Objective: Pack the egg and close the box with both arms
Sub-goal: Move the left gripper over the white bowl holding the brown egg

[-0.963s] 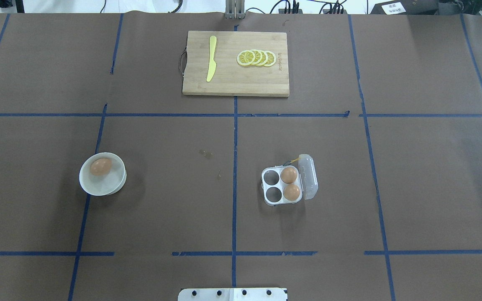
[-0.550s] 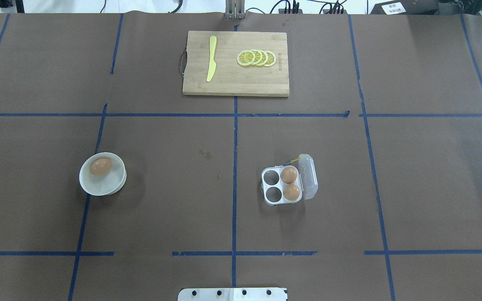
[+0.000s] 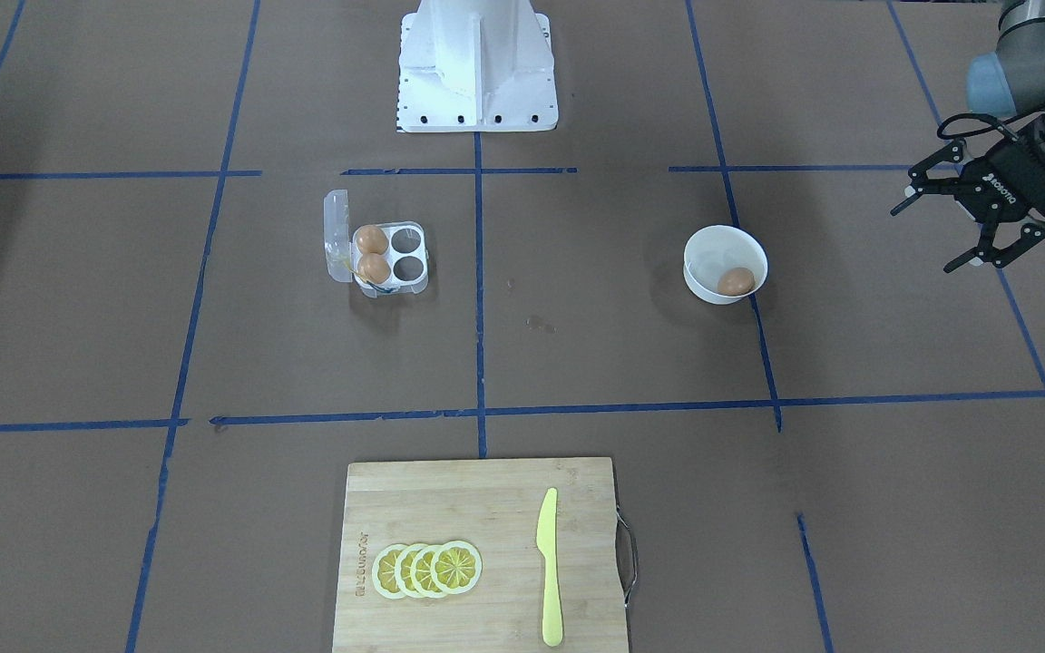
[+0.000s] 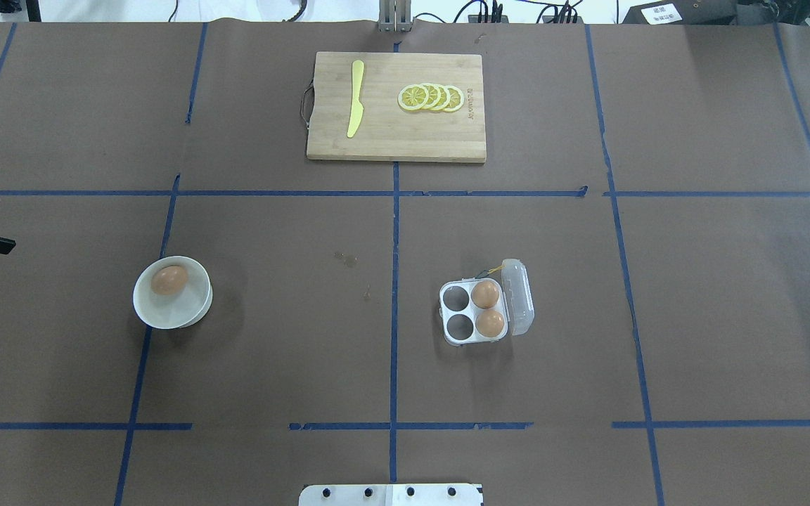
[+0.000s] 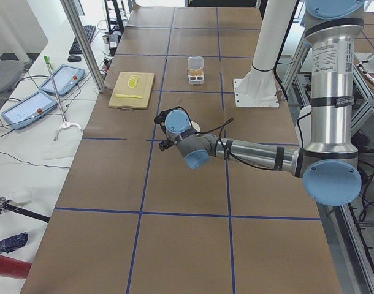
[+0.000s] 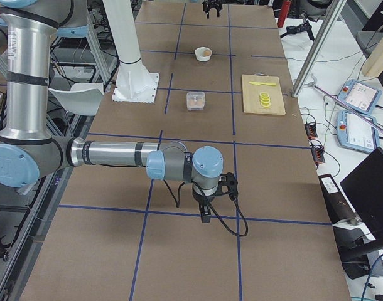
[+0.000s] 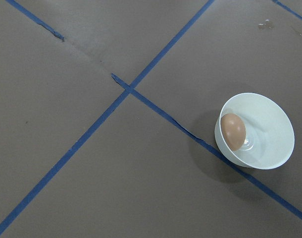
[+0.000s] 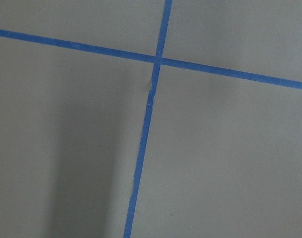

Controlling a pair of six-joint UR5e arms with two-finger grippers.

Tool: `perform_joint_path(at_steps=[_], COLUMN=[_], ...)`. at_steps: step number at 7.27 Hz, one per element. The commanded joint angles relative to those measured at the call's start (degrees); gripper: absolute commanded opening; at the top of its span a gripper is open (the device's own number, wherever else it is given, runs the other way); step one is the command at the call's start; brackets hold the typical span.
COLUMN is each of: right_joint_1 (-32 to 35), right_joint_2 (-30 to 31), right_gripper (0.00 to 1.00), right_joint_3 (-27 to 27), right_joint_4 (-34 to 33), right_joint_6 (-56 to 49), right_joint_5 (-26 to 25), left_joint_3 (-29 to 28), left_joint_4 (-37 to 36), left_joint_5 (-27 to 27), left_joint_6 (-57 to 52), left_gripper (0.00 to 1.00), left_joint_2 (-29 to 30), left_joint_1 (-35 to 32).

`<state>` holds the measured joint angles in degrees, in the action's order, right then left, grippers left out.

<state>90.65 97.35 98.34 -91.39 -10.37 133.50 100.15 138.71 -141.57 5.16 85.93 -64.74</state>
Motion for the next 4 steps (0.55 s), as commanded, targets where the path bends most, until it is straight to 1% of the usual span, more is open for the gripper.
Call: perform_joint_path(at_steps=[1,2,4], right_joint_1=[-0.04,-0.04,-0.04], right_joint_2=[0.04,0.04,0.21], right_gripper=[1.0,1.0,1.0], right_joint_3=[0.1,0.1,0.19], right_joint_4=[0.15,0.15,0.07], right_joint_6=[-0.35,-0.44,-0.53], right_joint_5=[-0.08,0.01,0.09], left_joint_3=[3.37,4.34,3.56], left_joint_4=[-0.01,-0.01,-0.45], left_joint_5=[5.75,9.96,17.18], left_joint_6=[10.95,16.67,26.09], left_gripper=[1.0,1.0,1.0], left_joint_2=[0.29,1.51,6.77], left_joint_1=[7.39,11.61,19.7])
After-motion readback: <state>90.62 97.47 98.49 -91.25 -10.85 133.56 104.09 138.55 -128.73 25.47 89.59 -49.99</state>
